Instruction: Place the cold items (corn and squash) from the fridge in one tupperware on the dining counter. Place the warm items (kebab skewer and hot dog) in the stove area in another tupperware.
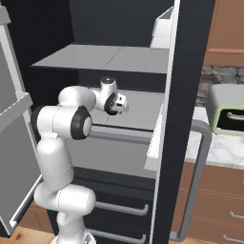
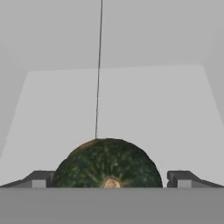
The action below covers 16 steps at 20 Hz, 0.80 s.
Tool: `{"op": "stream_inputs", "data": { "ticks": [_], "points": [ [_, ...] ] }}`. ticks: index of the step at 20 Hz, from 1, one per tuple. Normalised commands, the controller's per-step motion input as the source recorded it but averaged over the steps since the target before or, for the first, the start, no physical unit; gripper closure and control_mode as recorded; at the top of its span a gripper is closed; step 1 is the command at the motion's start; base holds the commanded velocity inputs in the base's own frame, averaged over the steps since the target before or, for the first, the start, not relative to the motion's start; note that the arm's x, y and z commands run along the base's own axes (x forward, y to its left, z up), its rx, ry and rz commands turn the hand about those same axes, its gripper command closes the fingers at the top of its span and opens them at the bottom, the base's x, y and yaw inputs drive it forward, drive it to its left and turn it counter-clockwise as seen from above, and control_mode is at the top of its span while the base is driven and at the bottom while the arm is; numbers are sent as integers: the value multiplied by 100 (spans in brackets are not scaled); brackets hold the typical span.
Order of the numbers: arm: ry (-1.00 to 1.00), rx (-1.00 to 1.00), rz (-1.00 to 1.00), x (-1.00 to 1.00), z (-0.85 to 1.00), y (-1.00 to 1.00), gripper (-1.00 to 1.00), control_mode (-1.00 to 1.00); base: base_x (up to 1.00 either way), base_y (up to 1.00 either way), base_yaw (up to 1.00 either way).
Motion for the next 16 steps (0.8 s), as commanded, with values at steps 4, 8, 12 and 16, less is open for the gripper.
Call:
{"op": "stream_inputs", "data": {
  "ticks": [4, 8, 12, 16],
  "points": [
    [2, 0, -20, -11, -58, -5, 100, -100, 0, 0, 0],
    [5, 0, -29, -43, -73, -38, 100, -100, 0, 0, 0],
    [1, 5, -32, -62, -54, -54, 100, -100, 0, 0, 0],
    [-16, 32, -23, -96, -9, -91, 100, -100, 0, 0, 0]
  ]
}}
